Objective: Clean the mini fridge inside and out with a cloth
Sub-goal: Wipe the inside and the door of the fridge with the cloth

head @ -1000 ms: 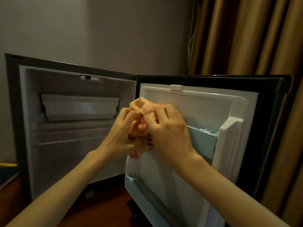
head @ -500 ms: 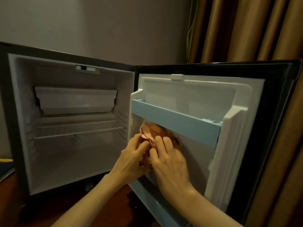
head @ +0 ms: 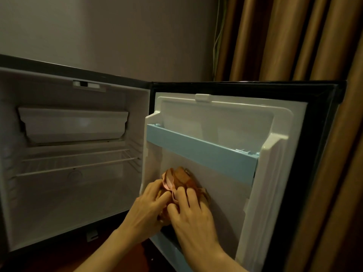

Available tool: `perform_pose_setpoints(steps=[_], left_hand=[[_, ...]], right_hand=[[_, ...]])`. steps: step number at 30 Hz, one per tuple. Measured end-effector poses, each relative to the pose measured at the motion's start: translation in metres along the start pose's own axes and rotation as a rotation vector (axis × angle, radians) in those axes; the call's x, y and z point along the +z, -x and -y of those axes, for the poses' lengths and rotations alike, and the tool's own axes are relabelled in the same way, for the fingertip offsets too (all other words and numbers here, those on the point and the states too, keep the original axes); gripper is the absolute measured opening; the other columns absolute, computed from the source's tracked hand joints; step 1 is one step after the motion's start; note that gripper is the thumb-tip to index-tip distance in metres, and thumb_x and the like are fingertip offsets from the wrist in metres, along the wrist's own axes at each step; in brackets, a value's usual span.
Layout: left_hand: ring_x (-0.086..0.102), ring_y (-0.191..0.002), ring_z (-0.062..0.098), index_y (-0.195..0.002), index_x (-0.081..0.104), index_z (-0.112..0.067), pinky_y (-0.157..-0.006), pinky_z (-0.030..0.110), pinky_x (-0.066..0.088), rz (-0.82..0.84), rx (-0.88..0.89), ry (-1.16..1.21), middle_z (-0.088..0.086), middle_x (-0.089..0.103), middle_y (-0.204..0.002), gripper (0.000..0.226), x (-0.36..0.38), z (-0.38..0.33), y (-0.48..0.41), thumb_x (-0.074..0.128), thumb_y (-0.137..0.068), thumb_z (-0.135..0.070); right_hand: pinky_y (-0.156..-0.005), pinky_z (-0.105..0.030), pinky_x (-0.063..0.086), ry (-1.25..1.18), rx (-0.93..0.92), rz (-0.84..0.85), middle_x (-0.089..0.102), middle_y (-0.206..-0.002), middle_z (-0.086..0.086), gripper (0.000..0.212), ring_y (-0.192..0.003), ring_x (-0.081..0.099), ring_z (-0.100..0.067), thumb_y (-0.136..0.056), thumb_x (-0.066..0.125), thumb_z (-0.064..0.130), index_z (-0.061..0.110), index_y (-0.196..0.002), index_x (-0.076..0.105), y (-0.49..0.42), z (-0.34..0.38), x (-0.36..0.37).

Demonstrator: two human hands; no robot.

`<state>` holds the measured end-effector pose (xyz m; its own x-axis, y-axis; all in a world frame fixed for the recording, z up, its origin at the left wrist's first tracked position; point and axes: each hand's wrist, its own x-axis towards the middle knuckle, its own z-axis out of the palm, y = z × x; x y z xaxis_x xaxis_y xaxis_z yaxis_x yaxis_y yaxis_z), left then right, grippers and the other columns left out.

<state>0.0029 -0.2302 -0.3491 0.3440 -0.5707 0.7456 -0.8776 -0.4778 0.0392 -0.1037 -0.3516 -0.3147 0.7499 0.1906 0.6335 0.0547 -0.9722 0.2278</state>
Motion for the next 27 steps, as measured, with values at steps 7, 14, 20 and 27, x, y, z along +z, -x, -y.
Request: perform_pose_setpoints(steps=[7,14,20,27], left_hand=[[0.056,-0.105,0.03,-0.114,0.05,-0.016,-0.063,0.029,0.055,-0.24,0.023,-0.025,0.009,0.045,-0.128,0.057,-0.025,-0.008,-0.044,0.081,-0.066,-0.01],[0.057,-0.106,0.031,-0.116,0.048,-0.016,-0.067,0.032,0.059,-0.241,0.119,-0.06,0.01,0.043,-0.13,0.05,-0.021,-0.006,-0.041,0.071,-0.072,-0.019],[0.049,-0.114,0.027,-0.123,0.047,-0.018,-0.061,0.034,0.058,-0.089,0.14,-0.075,0.009,0.041,-0.131,0.067,0.001,-0.005,-0.009,0.078,-0.063,-0.015],[0.048,-0.116,0.028,-0.118,0.048,-0.017,-0.074,0.033,0.057,-0.086,0.225,-0.15,0.012,0.045,-0.128,0.049,-0.002,-0.005,-0.005,0.066,-0.073,-0.023]], right_hand=[[-0.069,-0.038,0.052,0.076,0.019,-0.16,0.061,-0.093,-0.008,0.045,-0.087,0.057,-0.027,-0.043,0.09,0.025,0.018,-0.081,0.068,-0.028,-0.007,-0.039],[-0.075,-0.047,0.055,0.056,0.007,-0.136,0.064,-0.097,-0.009,0.054,-0.091,0.06,-0.028,-0.037,0.093,0.025,0.018,-0.085,0.07,-0.014,-0.015,-0.034],[-0.071,-0.049,0.054,0.087,-0.045,-0.057,0.063,-0.104,-0.011,0.049,-0.095,0.052,-0.03,-0.033,0.091,0.024,0.017,-0.076,0.069,0.018,-0.01,-0.005],[-0.071,-0.044,0.055,0.07,-0.045,-0.051,0.064,-0.106,-0.009,0.045,-0.095,0.057,-0.027,-0.039,0.091,0.026,0.019,-0.078,0.068,0.029,-0.01,-0.004]])
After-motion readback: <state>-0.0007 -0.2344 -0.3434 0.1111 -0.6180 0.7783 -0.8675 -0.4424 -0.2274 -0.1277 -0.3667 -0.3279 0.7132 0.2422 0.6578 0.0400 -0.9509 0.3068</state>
